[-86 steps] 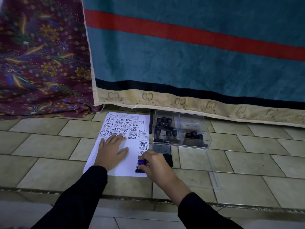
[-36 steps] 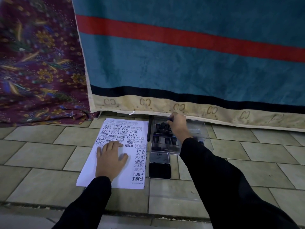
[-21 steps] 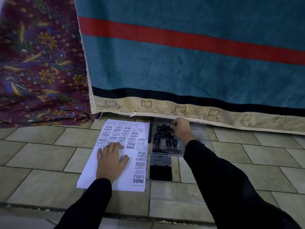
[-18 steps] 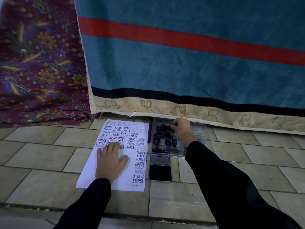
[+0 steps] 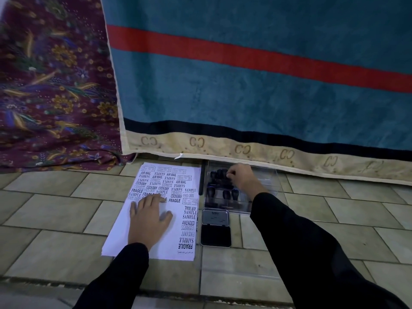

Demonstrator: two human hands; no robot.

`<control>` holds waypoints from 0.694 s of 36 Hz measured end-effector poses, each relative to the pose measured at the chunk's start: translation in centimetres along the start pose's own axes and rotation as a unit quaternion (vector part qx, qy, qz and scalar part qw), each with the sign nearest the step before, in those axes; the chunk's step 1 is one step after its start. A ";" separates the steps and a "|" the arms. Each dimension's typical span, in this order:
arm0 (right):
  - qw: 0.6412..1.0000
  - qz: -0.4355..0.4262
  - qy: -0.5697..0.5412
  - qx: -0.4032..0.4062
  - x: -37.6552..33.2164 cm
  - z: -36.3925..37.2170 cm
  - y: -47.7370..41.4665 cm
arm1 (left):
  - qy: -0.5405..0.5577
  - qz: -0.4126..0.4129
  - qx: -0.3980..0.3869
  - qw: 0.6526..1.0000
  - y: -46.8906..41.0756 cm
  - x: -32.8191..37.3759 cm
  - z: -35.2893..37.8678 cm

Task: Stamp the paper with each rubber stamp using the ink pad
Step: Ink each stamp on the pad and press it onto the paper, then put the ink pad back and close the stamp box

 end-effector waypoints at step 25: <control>0.990 -0.007 -0.102 0.097 0.5 2.0 12.0 | 0.166 0.011 0.007 0.986 -1.2 1.9 -3.8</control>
Point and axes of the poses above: each hand's wrist, its own y-axis away from the middle knuckle, its own z-axis out of the palm, x = y × z, the point moved 1 cm from there along -y, towards the middle knuckle, and after that the axes turned 1 degree about -x, right-handed, at the moved point
